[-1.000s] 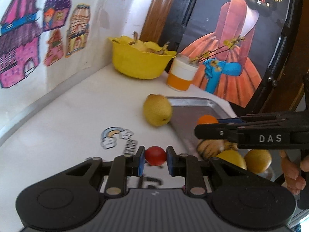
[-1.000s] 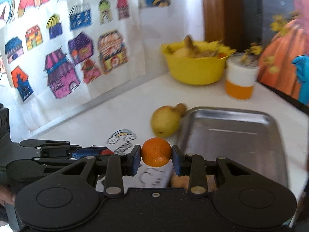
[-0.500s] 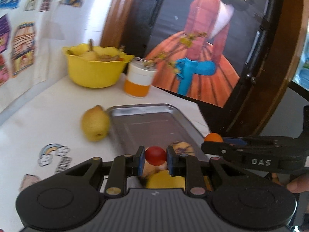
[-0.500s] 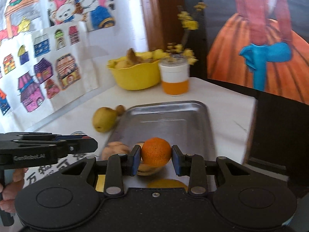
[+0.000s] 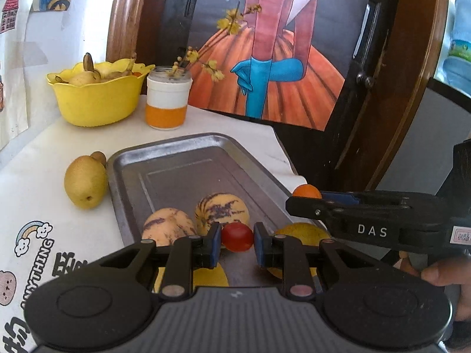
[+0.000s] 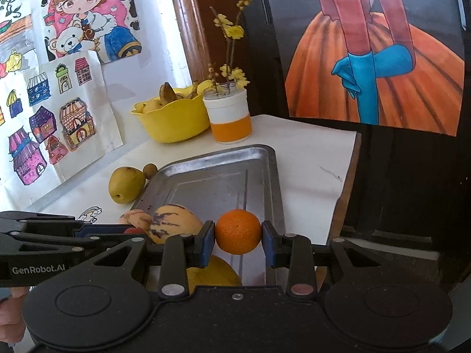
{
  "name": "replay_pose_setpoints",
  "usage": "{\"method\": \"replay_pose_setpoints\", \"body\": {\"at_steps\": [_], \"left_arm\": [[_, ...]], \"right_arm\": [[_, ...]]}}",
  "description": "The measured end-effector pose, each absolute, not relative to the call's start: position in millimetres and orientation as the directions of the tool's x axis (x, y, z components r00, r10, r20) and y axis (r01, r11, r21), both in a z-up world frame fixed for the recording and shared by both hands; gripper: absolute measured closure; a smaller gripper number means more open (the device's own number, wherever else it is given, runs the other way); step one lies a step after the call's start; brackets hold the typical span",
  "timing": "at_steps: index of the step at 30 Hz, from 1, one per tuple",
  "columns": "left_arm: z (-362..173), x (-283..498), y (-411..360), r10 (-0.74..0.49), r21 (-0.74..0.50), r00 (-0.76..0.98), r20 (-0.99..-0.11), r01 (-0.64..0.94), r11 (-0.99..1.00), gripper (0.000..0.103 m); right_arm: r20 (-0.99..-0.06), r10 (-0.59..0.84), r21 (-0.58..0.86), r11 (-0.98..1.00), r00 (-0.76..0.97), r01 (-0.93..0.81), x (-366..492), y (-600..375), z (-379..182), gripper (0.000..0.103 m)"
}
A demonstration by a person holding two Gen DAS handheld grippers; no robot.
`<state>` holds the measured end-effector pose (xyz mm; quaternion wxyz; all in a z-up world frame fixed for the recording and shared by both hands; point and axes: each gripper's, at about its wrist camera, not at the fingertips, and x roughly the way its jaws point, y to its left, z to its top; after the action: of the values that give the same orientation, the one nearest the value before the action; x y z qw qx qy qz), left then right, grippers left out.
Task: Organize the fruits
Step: 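Carry the cherry tomato and small orange over the tray with both tools, then open the left tool releasing the tomato while the right tool releases the orange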
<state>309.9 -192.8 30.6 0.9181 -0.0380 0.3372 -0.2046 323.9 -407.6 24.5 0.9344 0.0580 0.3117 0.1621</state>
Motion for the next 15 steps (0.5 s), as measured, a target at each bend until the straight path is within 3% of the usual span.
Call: {"method": "replay_pose_setpoints", "body": {"at_steps": [15], "left_arm": [[26.0, 311.0, -202.7, -0.385, -0.196, 0.675, -0.63, 0.341, 0.919, 0.077]], "right_arm": [[-0.556, 0.358, 0.229, 0.934, 0.75, -0.275, 316.5, -409.4, 22.6, 0.064]]}}
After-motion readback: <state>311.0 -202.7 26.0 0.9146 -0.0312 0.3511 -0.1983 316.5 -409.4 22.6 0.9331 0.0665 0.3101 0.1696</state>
